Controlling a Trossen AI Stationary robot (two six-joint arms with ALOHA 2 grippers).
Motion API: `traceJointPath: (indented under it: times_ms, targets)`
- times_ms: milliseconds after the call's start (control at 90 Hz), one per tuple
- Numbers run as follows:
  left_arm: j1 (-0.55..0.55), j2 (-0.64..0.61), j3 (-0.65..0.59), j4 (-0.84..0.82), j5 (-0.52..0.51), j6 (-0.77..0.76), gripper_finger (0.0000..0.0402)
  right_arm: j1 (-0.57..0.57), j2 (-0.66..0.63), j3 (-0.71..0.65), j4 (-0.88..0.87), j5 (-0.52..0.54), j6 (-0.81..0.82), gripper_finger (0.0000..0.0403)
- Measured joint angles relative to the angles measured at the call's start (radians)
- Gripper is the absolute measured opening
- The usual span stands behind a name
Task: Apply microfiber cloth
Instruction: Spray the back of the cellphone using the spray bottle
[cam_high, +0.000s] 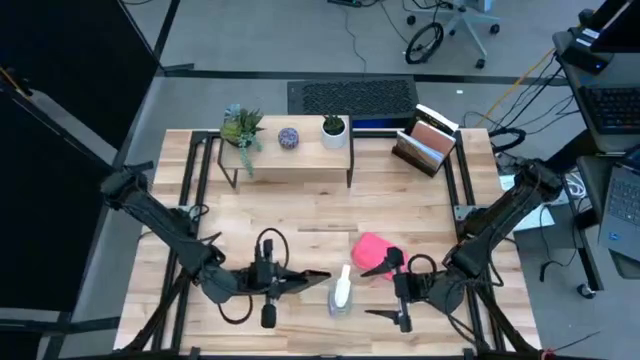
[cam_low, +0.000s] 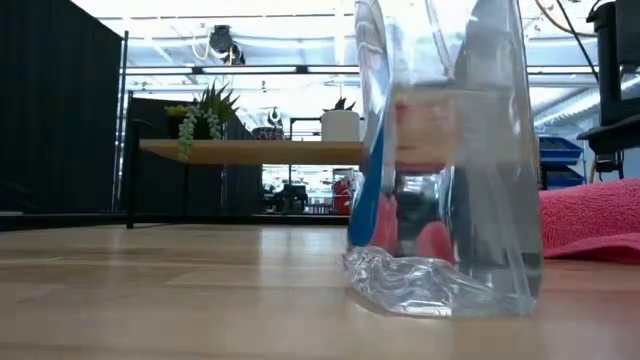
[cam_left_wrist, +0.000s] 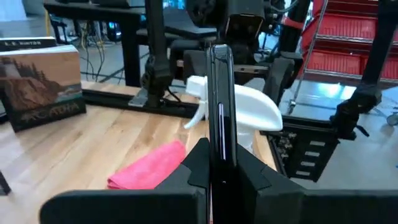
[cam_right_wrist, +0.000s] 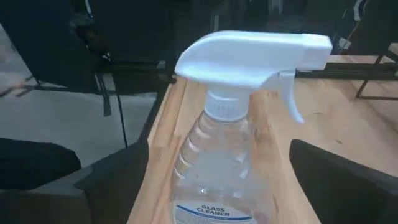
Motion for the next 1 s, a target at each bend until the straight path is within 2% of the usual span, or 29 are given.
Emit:
traceJointPath:
  times_ms: [211,344,456,567,922,1000]
  targets:
    - [0.008,-0.022,0.000,-0.015,-0.014,0.006,0.0011,-0.042,0.052,0.000,0.039,0.035,0.049,0.0371]
    - [0.017,-0.021,0.000,-0.024,-0.014,0.006,0.0011,-0.057,0.103,0.000,0.162,0.040,-0.045,0.0370]
    - [0.018,-0.021,0.000,-0.033,-0.014,0.005,0.0011,-0.055,0.113,0.000,0.228,0.107,-0.122,0.0370]
    - [0.017,-0.021,0.000,-0.041,-0.014,0.000,0.0011,-0.054,0.113,0.000,0.222,0.167,-0.131,0.0370]
    - [0.022,-0.020,0.000,-0.043,-0.014,0.000,0.0011,-0.022,0.178,0.000,0.348,0.164,-0.165,0.0370]
    - [0.023,-0.020,0.000,-0.043,-0.014,0.000,0.0011,-0.022,0.194,0.000,0.371,0.199,-0.166,0.0370]
